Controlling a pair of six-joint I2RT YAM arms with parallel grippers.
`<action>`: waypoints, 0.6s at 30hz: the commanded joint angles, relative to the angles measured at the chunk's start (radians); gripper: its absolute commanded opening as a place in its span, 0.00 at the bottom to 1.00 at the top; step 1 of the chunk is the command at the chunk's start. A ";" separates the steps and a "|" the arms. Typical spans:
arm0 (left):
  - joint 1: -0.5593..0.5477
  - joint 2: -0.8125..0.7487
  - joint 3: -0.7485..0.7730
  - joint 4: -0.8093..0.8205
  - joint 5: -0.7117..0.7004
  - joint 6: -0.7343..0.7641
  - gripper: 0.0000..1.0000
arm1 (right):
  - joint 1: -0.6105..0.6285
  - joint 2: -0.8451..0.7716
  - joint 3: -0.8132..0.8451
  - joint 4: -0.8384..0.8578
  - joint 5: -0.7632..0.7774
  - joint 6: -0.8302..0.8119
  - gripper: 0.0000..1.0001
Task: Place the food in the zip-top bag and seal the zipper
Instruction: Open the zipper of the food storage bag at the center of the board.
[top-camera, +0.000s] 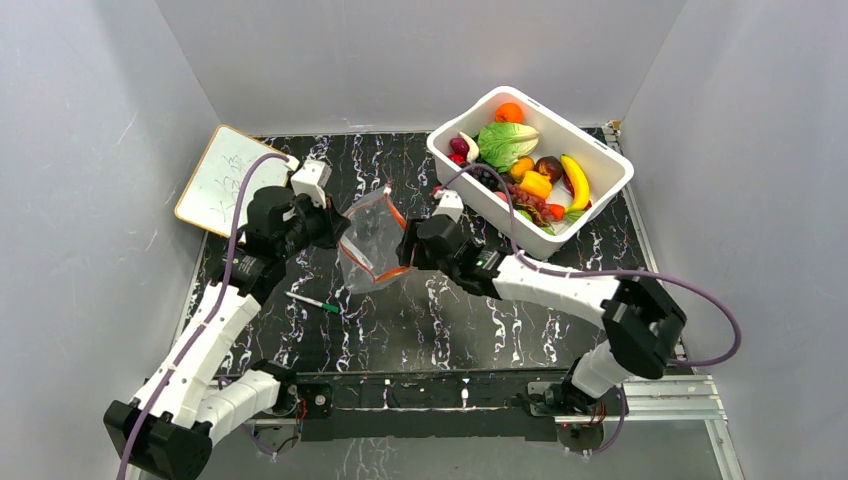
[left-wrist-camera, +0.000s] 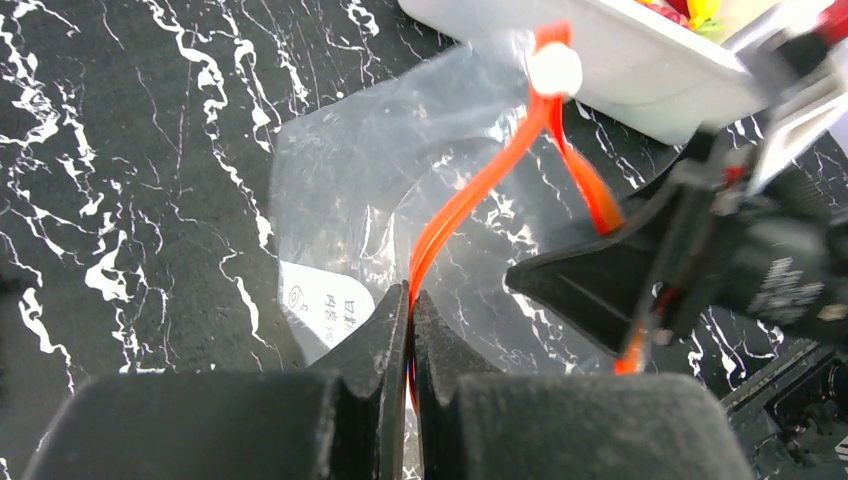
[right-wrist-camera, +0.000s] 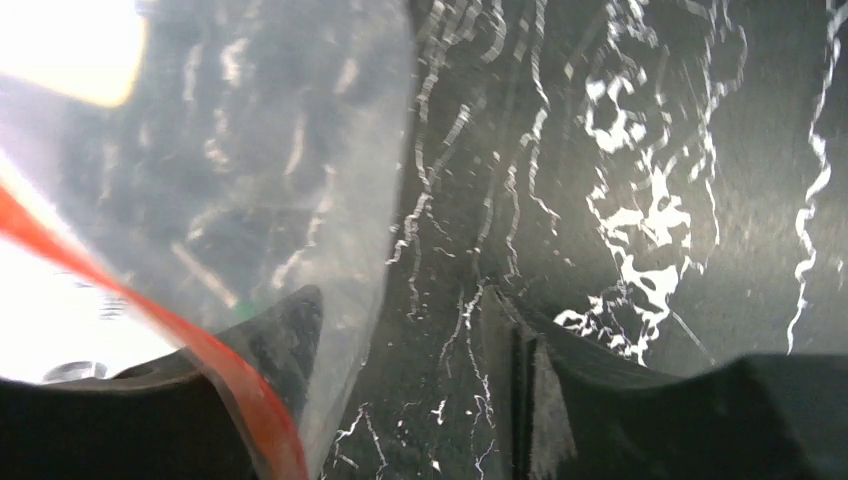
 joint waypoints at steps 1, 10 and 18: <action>0.004 -0.049 -0.072 0.078 0.033 0.003 0.00 | -0.001 -0.124 0.123 -0.008 -0.110 -0.203 0.63; 0.002 -0.099 -0.180 0.149 0.040 0.005 0.00 | -0.020 -0.227 0.257 -0.150 -0.136 -0.363 0.74; 0.002 -0.154 -0.159 0.164 0.023 0.052 0.00 | -0.195 -0.228 0.376 -0.255 -0.077 -0.492 0.73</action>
